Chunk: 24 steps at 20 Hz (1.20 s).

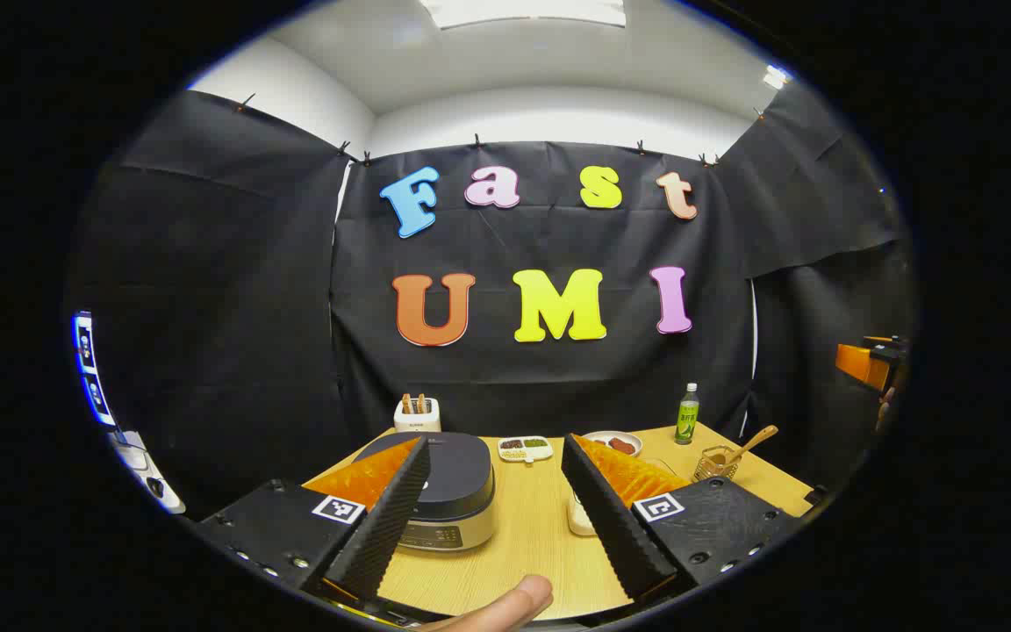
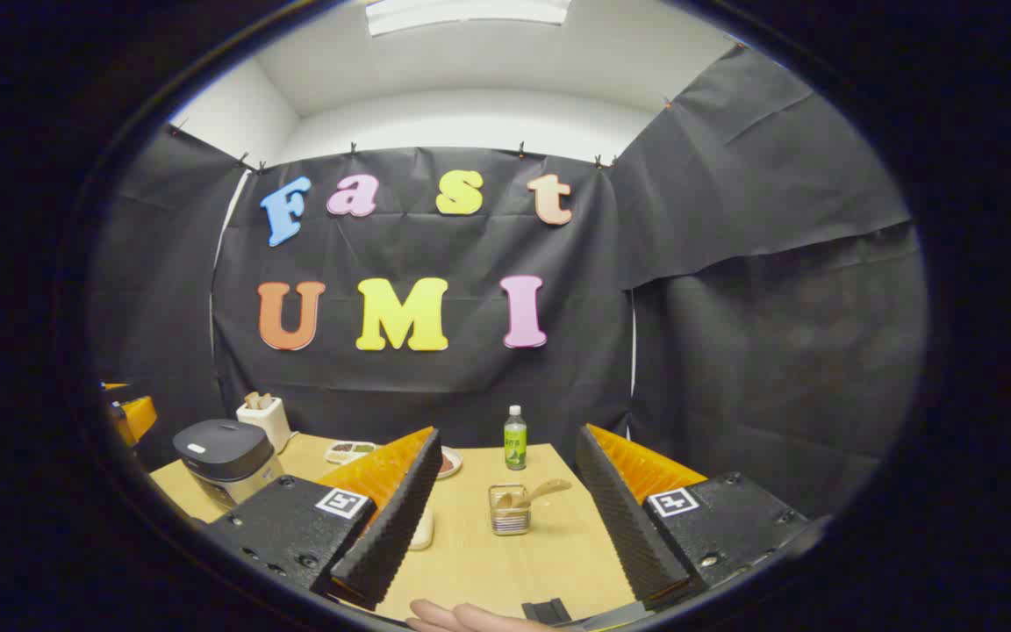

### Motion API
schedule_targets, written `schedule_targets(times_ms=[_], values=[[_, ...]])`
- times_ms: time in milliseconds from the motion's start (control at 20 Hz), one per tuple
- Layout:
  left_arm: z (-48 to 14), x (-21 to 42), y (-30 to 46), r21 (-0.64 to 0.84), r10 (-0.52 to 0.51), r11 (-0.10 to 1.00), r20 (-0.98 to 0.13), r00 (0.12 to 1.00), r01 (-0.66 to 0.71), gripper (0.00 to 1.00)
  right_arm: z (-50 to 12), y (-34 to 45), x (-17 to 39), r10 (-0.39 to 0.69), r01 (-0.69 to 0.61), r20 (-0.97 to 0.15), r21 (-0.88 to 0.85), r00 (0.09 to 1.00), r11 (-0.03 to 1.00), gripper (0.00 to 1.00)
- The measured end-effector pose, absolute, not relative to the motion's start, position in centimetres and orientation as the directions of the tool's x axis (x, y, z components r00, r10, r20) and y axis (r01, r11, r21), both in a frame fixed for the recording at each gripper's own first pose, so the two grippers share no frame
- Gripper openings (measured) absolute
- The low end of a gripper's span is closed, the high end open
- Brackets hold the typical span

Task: Close the left gripper, press the button to open the rice cooker; take a wooden spoon from the chopstick holder with the right hand, scoop a spoonful of rice and pour it into the rice cooker, then put the wooden spoon back into the chopstick holder.

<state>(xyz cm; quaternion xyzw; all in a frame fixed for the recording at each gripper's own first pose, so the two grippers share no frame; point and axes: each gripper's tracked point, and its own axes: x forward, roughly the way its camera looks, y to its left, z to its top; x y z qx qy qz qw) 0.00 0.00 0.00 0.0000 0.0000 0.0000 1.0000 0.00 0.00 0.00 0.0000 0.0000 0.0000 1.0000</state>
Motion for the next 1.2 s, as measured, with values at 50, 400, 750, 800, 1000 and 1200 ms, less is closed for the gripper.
schedule_targets(times_ms=[50,400,750,800,1000,1200], values=[[0.0,0.2,0.2,0.002,-0.002,1.0,0.001,1.0,0.002,0.96,-0.1,0.0,0.1,-0.002,0.002,-0.001,-0.001,1.0,1.0,1.0],[-0.7,0.5,0.8,-0.016,-0.001,1.0,-0.004,1.0,0.001,0.96,0.1,1.1,-0.7,0.022,-0.021,0.021,-0.018,1.0,1.0,1.0],[-1.7,0.9,0.3,-0.004,-0.03,1.0,-0.028,0.999,0.029,0.96,-1.4,1.0,-0.2,0.03,-0.03,-0.018,-0.011,0.999,0.999,1.0],[-1.6,0.9,0.3,-0.001,-0.03,1.0,-0.026,0.999,0.03,0.96,-1.5,0.9,0.0,0.028,-0.028,-0.02,-0.013,0.999,1.0,1.0],[-2.1,1.6,0.7,-0.01,-0.028,1.0,-0.03,0.999,0.028,0.96,-1.5,0.8,0.2,0.023,-0.023,-0.017,-0.008,1.0,1.0,1.0],[-3.1,3.0,1.8,0.003,-0.015,1.0,-0.062,0.998,0.015,0.9,-1.8,1.2,0.2,0.037,-0.037,-0.015,0.004,0.999,0.999,1.0]])
